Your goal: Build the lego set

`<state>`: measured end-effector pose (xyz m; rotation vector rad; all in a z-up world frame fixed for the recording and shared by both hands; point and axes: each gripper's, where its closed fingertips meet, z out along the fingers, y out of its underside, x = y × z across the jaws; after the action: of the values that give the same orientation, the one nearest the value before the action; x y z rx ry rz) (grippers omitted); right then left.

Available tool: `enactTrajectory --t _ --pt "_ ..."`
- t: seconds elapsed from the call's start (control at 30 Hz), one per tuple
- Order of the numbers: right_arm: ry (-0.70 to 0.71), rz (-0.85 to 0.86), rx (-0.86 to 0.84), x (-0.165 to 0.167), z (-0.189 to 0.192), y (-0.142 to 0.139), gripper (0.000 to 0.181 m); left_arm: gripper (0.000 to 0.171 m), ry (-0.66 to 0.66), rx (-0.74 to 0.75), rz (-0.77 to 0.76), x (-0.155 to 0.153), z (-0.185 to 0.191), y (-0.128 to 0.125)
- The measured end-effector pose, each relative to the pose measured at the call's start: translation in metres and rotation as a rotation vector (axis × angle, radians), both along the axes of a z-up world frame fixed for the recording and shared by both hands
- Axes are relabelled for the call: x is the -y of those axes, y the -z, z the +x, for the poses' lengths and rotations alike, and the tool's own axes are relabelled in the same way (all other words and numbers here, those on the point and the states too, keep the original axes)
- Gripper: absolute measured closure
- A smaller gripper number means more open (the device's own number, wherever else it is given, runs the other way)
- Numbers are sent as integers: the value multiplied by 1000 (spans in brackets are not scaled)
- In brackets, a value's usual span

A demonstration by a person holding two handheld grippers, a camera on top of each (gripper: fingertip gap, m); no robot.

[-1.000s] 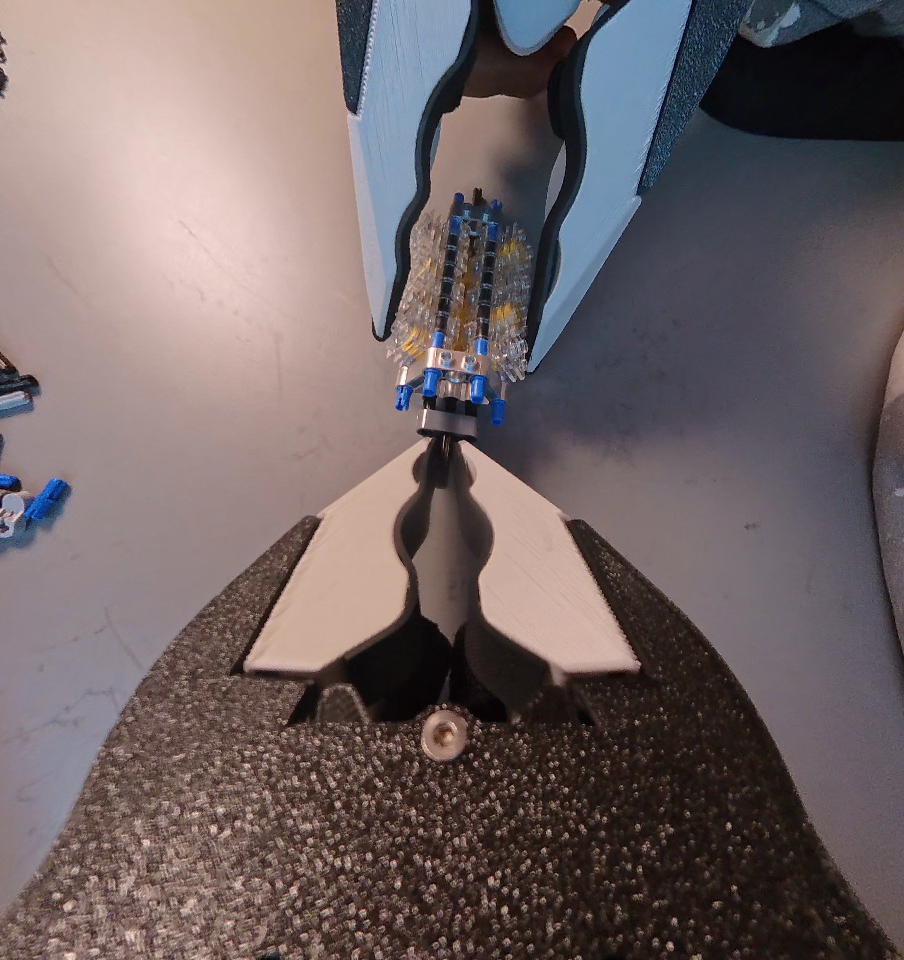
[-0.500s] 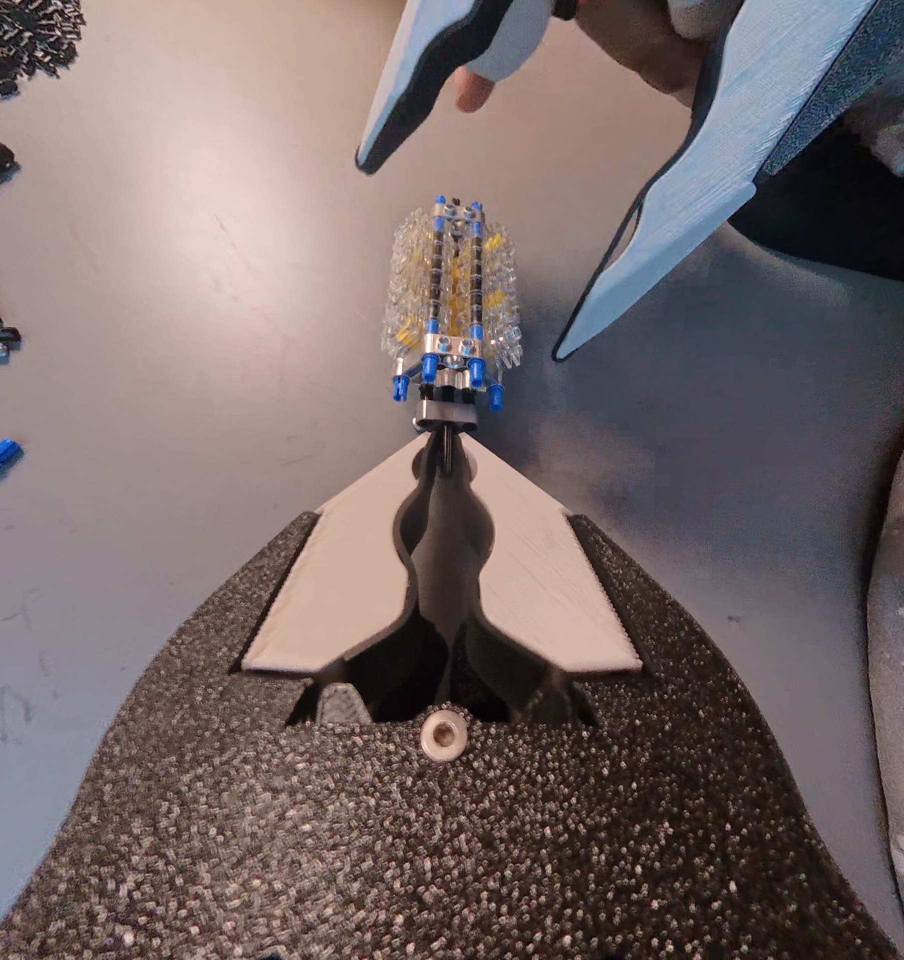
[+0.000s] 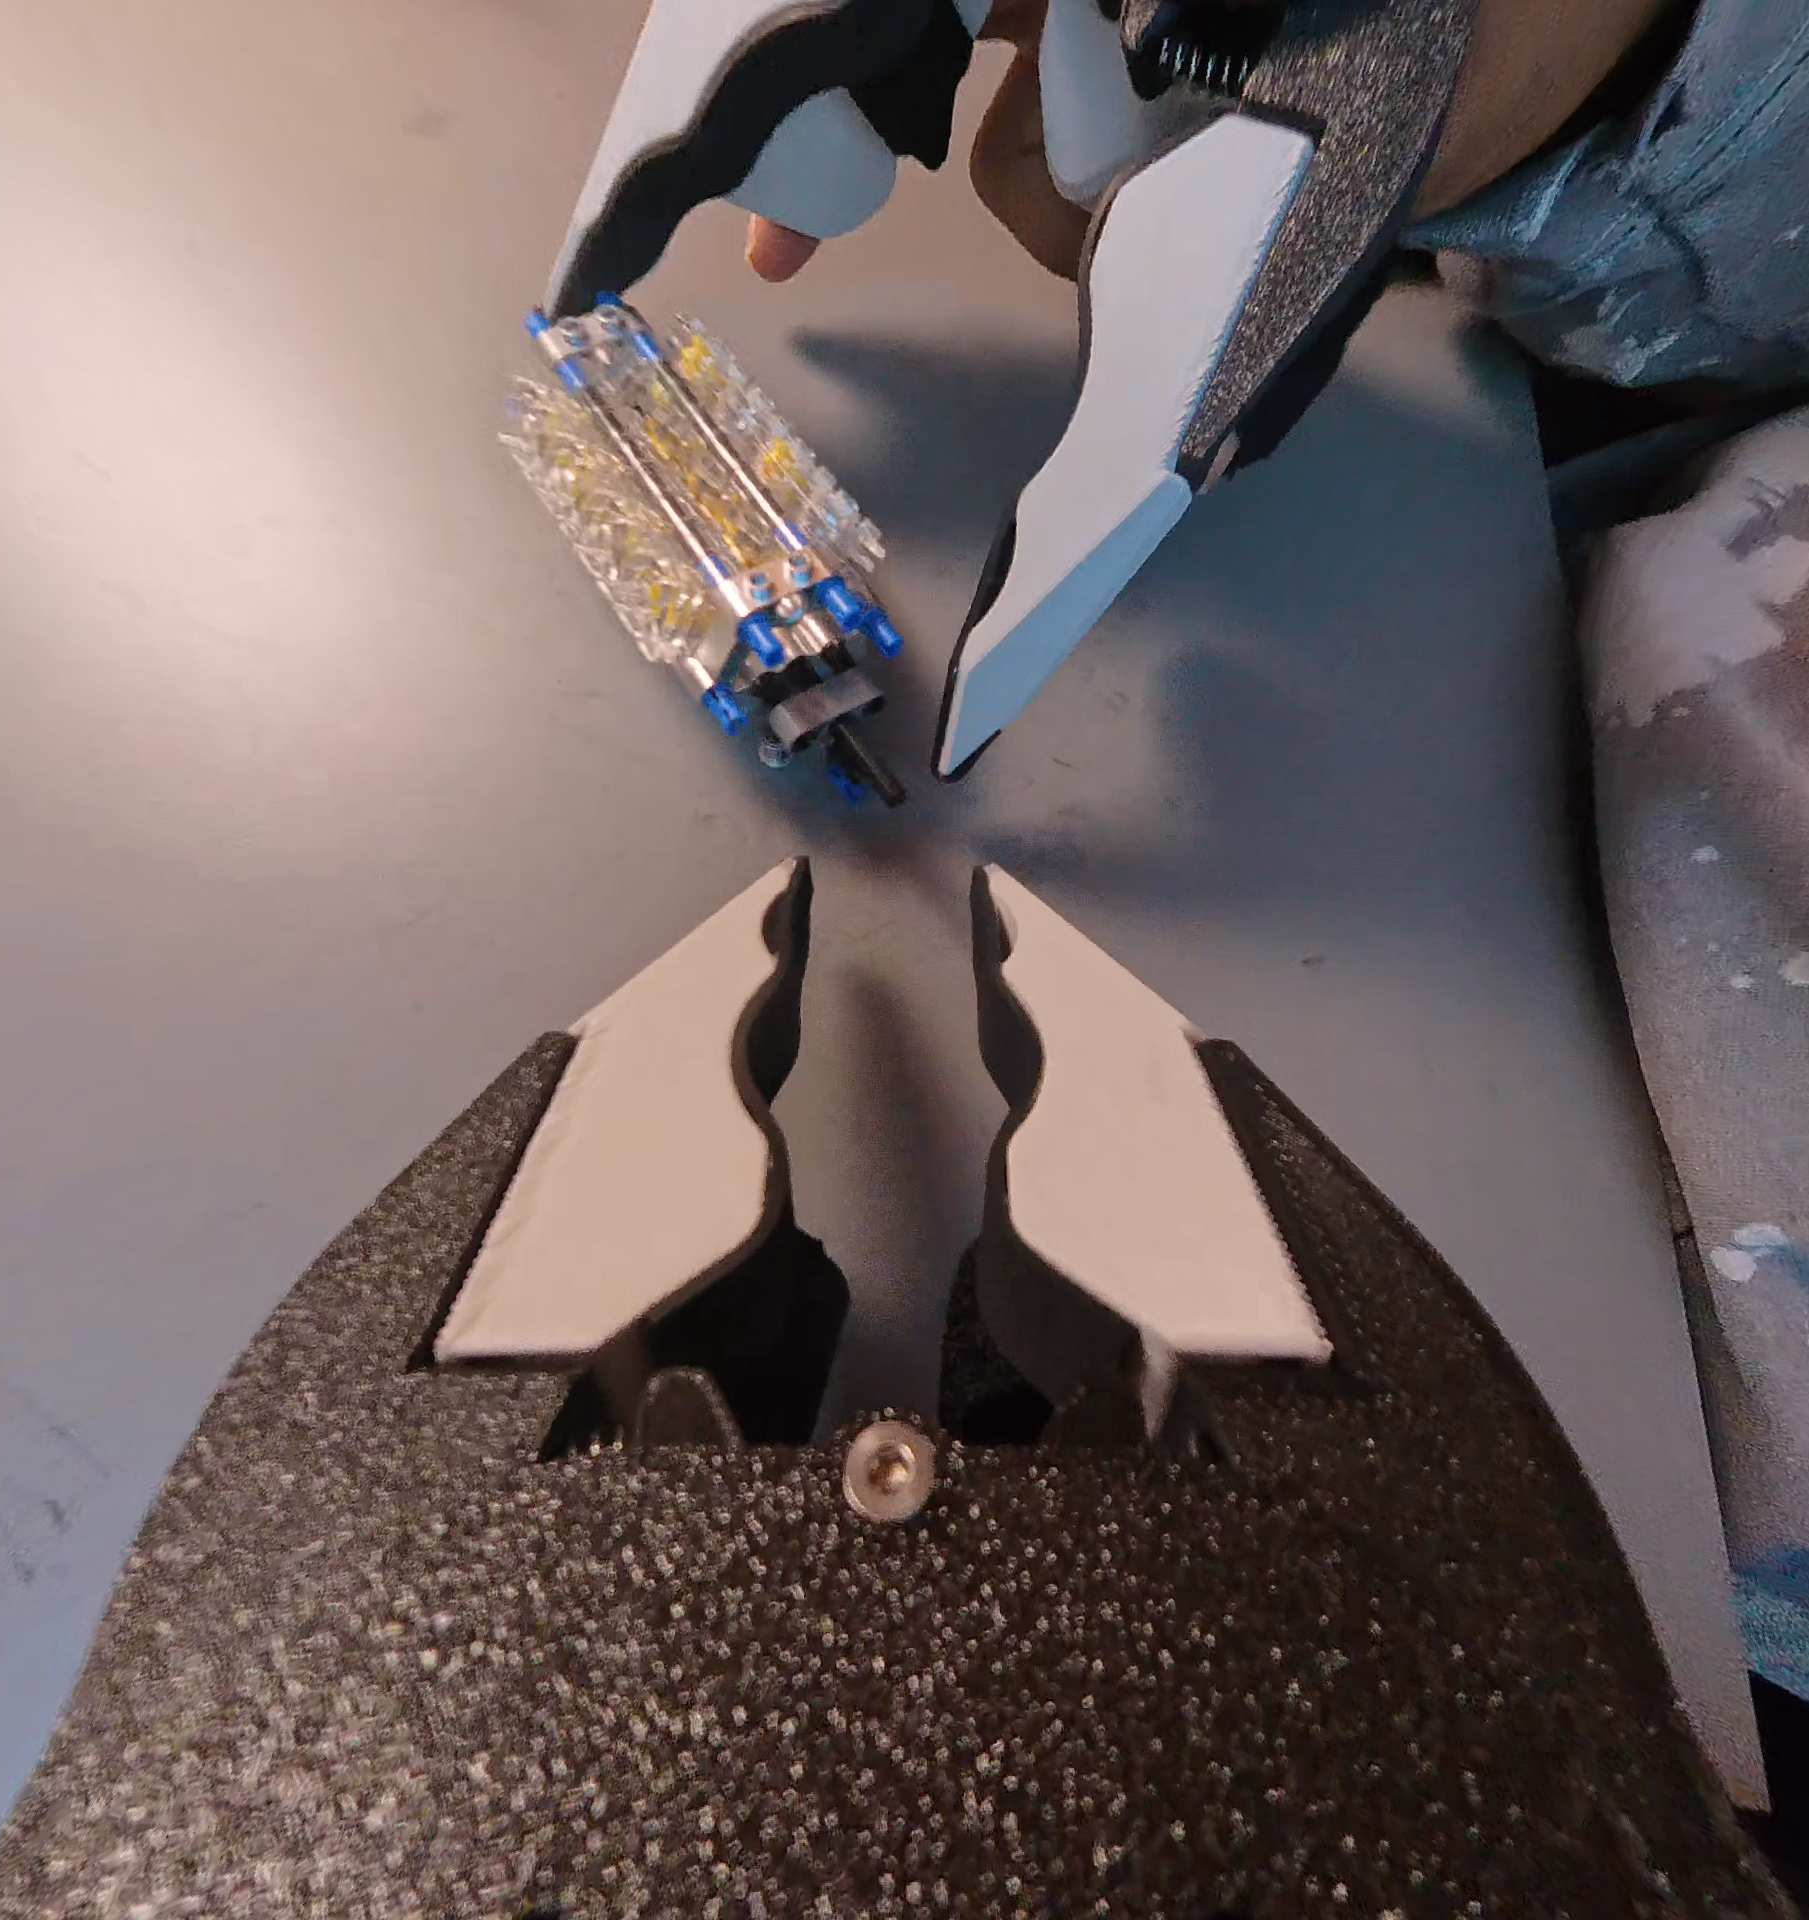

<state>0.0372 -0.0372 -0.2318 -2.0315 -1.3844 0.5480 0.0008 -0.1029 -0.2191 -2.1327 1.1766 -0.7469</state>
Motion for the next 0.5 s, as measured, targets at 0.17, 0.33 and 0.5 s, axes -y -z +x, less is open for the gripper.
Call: enactTrajectory --t 0.17,0.33,0.5 --pt "-107 -13 -9 -3 -5 0 73 138 -65 112 44 -18 -17 -11" --pt "-418 -25 -53 18 -17 -2 77 104 25 91 77 -18 -12 -2" --pt "-613 -7 -62 27 -27 -2 77 74 84 74 73 -12 -2 3"
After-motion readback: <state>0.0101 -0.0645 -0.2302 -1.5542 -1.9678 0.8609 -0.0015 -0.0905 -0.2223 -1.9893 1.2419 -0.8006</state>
